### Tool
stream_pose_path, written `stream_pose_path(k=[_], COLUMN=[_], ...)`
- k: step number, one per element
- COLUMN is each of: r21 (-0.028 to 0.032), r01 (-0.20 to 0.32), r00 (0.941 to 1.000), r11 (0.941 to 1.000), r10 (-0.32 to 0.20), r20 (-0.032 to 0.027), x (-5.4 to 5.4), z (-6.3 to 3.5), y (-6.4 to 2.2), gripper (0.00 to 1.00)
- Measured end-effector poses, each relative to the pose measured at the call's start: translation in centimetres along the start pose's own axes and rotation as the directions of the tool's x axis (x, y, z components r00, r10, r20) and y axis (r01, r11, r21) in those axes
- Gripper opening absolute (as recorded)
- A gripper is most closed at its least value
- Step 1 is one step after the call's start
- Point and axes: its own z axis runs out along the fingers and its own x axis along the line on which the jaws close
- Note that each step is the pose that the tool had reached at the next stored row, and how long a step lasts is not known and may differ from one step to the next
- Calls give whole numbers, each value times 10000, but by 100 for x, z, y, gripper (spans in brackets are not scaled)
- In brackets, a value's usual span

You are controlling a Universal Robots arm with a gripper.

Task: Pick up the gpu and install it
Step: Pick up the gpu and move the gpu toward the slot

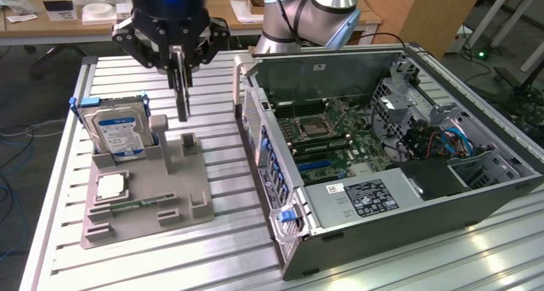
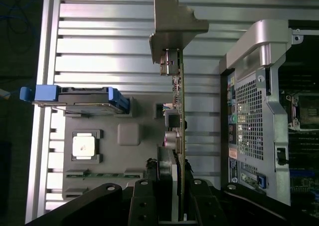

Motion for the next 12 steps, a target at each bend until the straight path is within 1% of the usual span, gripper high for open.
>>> stream_pose_path(k=[12], r21=[0], r01=[0], r00=[10000], r11=[10000], r10=[0], r20=[0], x=[1], z=[-70], y=[11], gripper=[28])
